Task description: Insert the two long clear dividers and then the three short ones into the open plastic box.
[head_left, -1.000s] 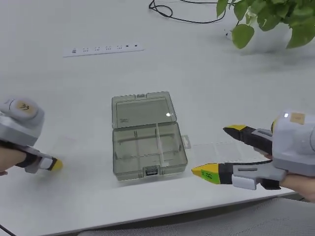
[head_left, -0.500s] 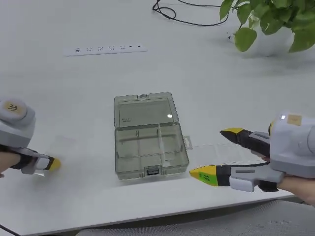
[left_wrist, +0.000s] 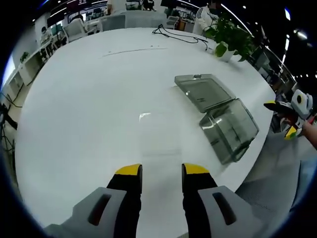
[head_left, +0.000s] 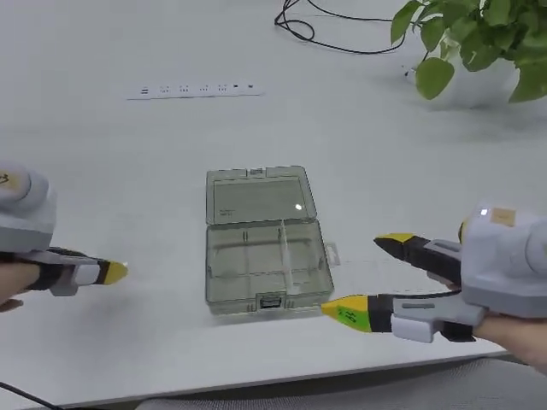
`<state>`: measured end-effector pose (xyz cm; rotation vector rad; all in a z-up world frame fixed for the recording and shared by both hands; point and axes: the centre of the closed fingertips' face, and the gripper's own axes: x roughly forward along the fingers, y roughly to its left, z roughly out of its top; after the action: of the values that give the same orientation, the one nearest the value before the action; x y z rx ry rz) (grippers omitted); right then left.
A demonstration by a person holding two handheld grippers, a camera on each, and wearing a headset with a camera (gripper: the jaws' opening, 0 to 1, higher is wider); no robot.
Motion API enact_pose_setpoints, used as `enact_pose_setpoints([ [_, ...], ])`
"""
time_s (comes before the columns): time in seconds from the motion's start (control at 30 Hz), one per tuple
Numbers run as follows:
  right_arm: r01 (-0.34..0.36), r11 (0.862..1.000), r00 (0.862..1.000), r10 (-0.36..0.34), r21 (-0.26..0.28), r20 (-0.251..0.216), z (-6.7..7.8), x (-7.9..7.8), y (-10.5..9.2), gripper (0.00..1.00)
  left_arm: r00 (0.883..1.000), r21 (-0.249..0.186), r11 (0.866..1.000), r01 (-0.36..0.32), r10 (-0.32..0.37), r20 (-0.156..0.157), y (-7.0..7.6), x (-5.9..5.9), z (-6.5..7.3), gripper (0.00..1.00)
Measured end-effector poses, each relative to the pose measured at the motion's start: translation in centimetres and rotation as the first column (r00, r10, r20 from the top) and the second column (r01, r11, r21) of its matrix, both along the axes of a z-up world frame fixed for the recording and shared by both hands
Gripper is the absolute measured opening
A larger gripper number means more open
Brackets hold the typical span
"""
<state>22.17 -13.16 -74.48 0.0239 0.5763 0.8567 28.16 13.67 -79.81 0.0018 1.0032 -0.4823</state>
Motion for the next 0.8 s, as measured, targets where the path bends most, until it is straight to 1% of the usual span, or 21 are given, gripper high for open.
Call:
enact_pose_setpoints([
  [0.07,-0.004,1.000,1.000,0.004,0.001,0.002,0.2,0.2,0.2,0.83,1.000,-0.017,1.000,-0.012,0.012,0.024,-0.3,0.4,0.6,0.30],
  [0.17,-0.001,1.000,1.000,0.001,0.005,0.002,0.5,0.6,0.3,0.83,0.999,-0.051,0.998,-0.023,0.025,0.042,-1.2,0.6,1.3,0.30],
  [0.23,0.003,1.000,1.000,-0.003,0.011,0.004,0.7,0.8,0.4,0.83,0.997,-0.091,0.995,-0.040,0.046,0.064,-2.1,0.9,1.9,0.30],
  [0.3,0.012,1.000,1.000,-0.012,0.023,0.003,1.1,1.2,0.6,0.83,0.994,-0.132,0.990,-0.058,0.070,0.088,-3.2,1.2,2.6,0.30],
  [0.33,0.014,1.000,1.000,-0.013,0.028,-0.004,1.1,1.3,0.7,0.83,0.993,-0.137,0.990,-0.045,0.059,0.098,-3.7,1.1,2.9,0.30],
  [0.37,0.014,0.999,1.000,-0.014,0.030,-0.009,1.1,1.4,0.8,0.83,0.993,-0.149,0.988,-0.039,0.055,0.101,-4.5,0.9,3.1,0.30],
  [0.4,0.018,0.999,0.999,-0.017,0.031,-0.031,1.1,1.4,0.9,0.83,0.992,-0.159,0.986,-0.040,0.058,0.108,-5.0,1.0,3.3,0.30],
  [0.43,0.019,0.999,0.999,-0.018,0.037,-0.034,1.2,1.5,1.0,0.83,0.992,-0.175,0.984,-0.028,0.049,0.120,-5.9,0.9,3.6,0.30],
  [0.47,0.023,0.999,0.999,-0.022,0.046,-0.041,1.3,1.7,1.2,0.82,0.992,-0.187,0.982,-0.025,0.048,0.120,-6.4,0.9,3.8,0.30],
  [0.5,0.024,0.998,0.999,-0.022,0.054,-0.045,1.4,1.8,1.3,0.82,0.991,-0.200,0.980,-0.022,0.048,0.128,-7.0,0.9,4.0,0.30],
  [0.6,0.028,0.997,0.998,-0.024,0.078,-0.052,2.0,2.2,1.7,0.76,0.989,-0.212,0.977,-0.004,0.035,0.143,-8.3,0.6,4.3,0.30],
  [0.63,0.032,0.996,0.998,-0.028,0.087,-0.052,2.2,2.3,1.9,0.76,0.988,-0.209,0.978,0.017,0.016,0.157,-8.9,0.4,4.4,0.30],
  [0.67,0.034,0.995,0.998,-0.030,0.091,-0.053,2.2,2.5,1.9,0.77,0.987,-0.210,0.977,0.023,0.011,0.161,-9.3,0.3,4.4,0.30],
  [0.7,0.036,0.995,0.998,-0.031,0.091,-0.058,2.1,2.9,1.9,0.77,0.985,-0.213,0.977,0.031,0.006,0.172,-9.7,0.1,4.5,0.30],
  [0.73,0.034,0.995,0.998,-0.028,0.089,-0.060,2.1,2.9,2.1,0.76,0.984,-0.219,0.975,0.031,0.008,0.175,-10.0,0.0,4.6,0.30],
  [0.8,0.031,0.995,0.998,-0.025,0.090,-0.061,2.3,3.1,2.7,0.73,0.981,-0.227,0.973,0.039,0.006,0.194,-10.6,-0.2,4.9,0.30],
])
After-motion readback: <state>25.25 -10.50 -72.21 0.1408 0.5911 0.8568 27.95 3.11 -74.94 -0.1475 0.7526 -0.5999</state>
